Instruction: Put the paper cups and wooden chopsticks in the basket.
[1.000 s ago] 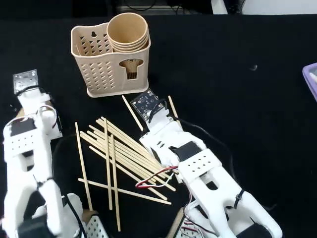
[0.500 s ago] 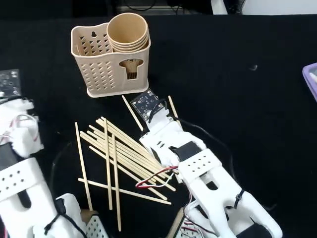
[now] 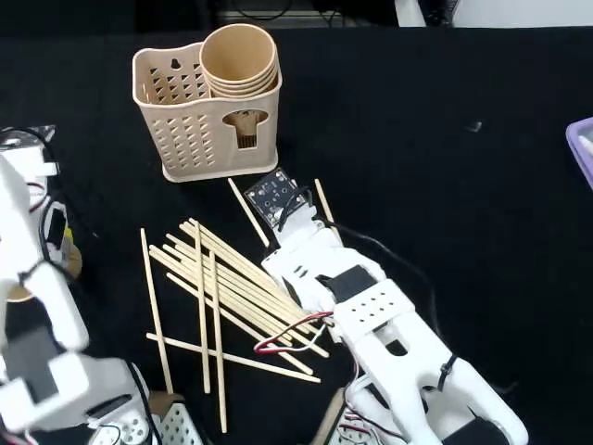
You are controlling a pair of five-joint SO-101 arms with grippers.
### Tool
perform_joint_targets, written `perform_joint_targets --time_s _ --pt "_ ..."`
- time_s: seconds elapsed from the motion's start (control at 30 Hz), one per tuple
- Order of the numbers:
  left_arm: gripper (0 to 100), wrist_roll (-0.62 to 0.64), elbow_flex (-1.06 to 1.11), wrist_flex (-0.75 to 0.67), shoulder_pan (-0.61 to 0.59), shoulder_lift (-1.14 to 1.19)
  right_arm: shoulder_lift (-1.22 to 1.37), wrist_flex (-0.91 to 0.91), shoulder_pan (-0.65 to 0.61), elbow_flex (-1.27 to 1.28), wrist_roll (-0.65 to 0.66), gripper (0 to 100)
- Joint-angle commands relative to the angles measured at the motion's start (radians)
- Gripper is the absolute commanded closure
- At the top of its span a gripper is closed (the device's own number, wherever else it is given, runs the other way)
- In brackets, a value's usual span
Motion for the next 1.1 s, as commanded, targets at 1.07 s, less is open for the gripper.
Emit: perform_joint_targets --time_s 1.07 --pt "97 0.077 -0.440 0.020 -0.064 -0.115 -0.019 -0.055 0.008 0.002 -0.003 98.3"
